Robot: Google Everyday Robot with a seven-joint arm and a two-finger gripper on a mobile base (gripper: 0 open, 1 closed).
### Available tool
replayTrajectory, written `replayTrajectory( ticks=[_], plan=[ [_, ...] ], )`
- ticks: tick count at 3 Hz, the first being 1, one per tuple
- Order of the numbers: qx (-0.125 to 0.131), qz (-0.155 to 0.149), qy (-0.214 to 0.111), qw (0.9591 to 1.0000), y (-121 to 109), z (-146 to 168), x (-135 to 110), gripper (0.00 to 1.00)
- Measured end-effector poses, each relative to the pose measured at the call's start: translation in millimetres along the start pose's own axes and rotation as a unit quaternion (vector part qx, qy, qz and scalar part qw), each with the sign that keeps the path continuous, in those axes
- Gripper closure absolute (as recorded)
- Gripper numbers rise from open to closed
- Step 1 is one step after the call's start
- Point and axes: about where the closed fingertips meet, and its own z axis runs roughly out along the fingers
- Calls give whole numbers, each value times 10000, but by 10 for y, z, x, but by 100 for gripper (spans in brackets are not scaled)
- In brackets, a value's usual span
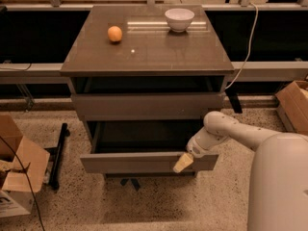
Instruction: Open middle drawer
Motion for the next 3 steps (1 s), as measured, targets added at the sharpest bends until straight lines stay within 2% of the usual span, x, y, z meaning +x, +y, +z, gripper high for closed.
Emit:
replayTrajectory(
  ticks=[1,2,3],
  plan=[
    [-4,7,2,10000,2,1,5,0],
    [-222,363,85,9991,104,60,261,6],
    [-222,363,85,9991,129,-13,220,32]
  ],
)
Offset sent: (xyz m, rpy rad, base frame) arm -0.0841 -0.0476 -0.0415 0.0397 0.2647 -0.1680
